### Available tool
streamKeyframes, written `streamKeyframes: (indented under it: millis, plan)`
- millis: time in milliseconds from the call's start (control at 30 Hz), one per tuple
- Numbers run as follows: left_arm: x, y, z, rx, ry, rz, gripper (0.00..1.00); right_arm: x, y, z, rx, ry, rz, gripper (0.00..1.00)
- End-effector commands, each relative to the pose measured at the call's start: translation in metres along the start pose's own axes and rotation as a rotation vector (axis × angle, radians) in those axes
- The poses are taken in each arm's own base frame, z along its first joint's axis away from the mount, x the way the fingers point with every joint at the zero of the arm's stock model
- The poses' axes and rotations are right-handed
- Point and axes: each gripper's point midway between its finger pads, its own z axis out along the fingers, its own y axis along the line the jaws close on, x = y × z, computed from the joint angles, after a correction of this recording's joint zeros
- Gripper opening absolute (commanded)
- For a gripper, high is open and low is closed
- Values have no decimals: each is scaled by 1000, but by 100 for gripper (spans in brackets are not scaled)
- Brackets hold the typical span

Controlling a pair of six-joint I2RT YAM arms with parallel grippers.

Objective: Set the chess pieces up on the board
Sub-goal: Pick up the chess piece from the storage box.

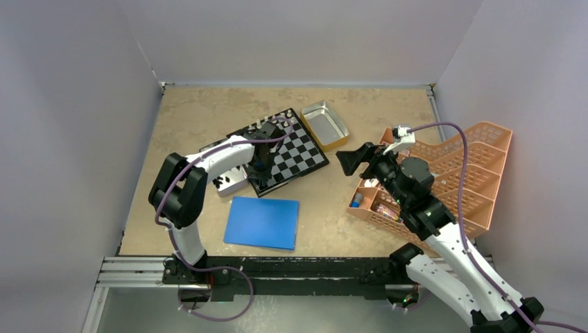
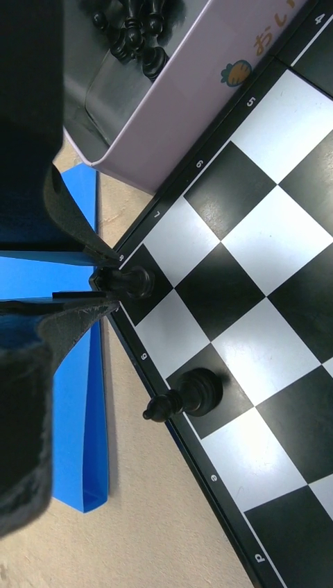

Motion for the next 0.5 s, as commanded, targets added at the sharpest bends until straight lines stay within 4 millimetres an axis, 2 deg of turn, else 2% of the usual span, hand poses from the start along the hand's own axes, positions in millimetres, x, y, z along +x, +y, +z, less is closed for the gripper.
streamKeyframes:
  millis: [0,267,467]
  plan:
    - [-13,-3,-16,22,-46,-4,19,-13,6,0,-23,-52,-9,95]
    - [-25,-4,-33,34,-93,-14,29,-16,7,-1,-27,-58,-8,95]
    - [-42,-7,-57,55,-158,-25,30,-16,7,-3,-27,-65,-4,95]
